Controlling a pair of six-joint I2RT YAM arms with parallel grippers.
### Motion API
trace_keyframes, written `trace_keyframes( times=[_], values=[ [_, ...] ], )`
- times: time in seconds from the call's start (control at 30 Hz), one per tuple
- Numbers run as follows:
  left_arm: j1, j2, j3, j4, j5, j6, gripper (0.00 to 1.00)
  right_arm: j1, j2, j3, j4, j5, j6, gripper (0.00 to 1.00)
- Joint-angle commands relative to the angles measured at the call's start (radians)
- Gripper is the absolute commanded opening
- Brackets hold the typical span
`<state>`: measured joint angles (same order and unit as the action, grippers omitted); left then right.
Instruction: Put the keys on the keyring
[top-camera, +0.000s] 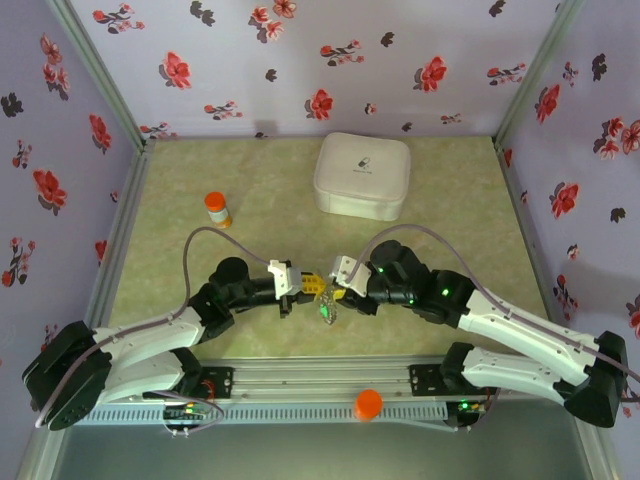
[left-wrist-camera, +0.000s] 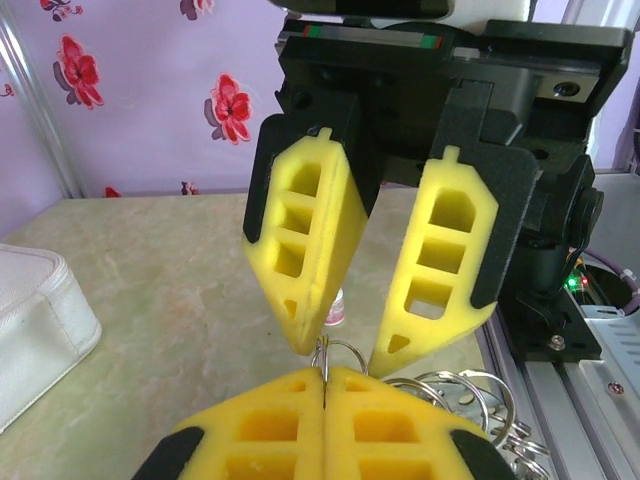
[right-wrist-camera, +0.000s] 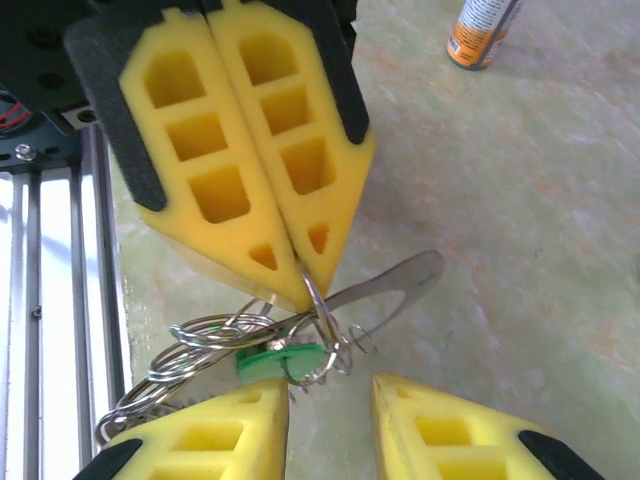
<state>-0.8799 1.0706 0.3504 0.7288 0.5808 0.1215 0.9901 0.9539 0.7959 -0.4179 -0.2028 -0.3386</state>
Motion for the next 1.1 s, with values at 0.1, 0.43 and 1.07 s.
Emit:
trace_keyframes(
  times=[0.1,0.43,1.07],
  values=[
    [-0.003,-0.007,0.014,0.04,0.034,0.021,0.0,0.002,-0.006,0.04,-0.002,-0.028,0.014,0.3],
    [-0.003,-0.005,0.018,0.052,0.054,0.021,0.0,0.003,0.018,0.045,-0.005,-0.022,0.013,0.18],
    [-0.003,-0.023,0.017,0.057,0.063,0.011,0.0,0.002,0.053,0.021,-0.006,-0.012,0.012,0.06]
  ],
)
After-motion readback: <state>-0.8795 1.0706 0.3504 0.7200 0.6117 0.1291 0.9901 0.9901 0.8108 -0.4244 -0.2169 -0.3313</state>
